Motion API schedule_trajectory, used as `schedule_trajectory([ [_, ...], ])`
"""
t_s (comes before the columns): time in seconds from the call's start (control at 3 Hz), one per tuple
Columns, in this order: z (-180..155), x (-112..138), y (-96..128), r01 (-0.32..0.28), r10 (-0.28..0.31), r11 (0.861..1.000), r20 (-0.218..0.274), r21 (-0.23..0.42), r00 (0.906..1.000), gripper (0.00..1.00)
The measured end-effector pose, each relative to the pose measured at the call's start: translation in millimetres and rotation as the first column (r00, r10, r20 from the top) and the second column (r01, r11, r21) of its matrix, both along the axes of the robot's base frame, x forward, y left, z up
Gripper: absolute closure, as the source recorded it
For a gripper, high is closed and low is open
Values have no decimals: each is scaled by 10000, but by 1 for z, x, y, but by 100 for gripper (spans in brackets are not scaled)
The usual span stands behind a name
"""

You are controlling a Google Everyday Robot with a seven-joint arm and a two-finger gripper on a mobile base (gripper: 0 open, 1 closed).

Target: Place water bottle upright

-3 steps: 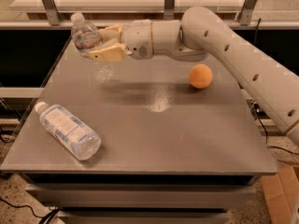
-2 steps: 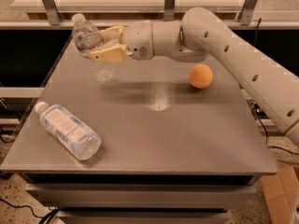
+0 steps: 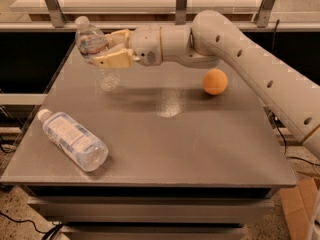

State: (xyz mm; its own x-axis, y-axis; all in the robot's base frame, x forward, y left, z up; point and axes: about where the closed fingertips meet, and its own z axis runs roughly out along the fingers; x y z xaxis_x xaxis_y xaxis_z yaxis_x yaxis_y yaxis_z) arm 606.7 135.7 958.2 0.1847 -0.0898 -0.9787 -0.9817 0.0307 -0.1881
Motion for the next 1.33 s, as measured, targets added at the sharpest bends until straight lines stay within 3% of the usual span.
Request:
schedule_trajectory([
  [1.0,-8,2,5,-132,143,9992,-288,369,9995,100],
  [1.33,-11,4,8,-193,211,9987,-385,472,9990,84],
])
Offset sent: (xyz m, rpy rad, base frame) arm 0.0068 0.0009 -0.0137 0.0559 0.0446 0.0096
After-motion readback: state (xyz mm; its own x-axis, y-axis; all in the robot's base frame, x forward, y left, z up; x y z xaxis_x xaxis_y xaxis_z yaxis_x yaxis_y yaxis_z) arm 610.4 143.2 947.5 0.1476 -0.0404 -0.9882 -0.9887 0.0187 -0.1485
